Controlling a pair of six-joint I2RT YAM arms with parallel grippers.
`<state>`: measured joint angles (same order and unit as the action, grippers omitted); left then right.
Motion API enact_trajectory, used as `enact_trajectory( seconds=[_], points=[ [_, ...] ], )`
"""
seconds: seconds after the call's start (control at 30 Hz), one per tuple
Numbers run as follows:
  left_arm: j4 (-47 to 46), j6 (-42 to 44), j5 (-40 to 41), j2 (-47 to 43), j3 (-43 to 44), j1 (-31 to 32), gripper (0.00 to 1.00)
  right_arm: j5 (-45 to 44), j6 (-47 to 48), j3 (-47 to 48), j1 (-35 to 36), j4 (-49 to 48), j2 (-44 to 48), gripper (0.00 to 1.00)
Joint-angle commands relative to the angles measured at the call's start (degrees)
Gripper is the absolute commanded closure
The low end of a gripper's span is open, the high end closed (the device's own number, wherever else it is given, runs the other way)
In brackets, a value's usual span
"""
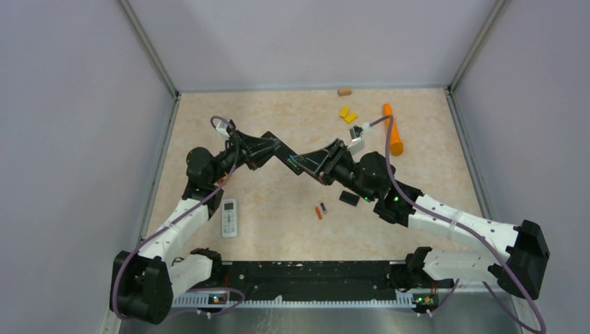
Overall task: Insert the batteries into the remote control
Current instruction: Load the battery into the remote control.
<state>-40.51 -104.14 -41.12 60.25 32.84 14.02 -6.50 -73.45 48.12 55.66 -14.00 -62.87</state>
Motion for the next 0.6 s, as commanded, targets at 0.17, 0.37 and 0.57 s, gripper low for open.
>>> enact_trajectory(
  seconds=[0.17, 0.37, 0.57],
  points=[
    [15.1, 26.8, -1.3, -6.5, 8.7, 0.8, 1.0, 1.6, 14.0, -1.6, -2.2, -0.5, 4.2, 0.2],
    [17.6, 34.8, 0.5, -7.5, 8.2, 0.7, 1.0, 6.3, 28.2, -1.0, -2.3, 1.5, 8.6, 0.15],
    [24.8, 42.9, 2.5, -8.1, 8.7, 0.7, 1.0, 3.4, 42.2, 6.3, -3.9, 23.2, 6.6, 0.17]
  ],
)
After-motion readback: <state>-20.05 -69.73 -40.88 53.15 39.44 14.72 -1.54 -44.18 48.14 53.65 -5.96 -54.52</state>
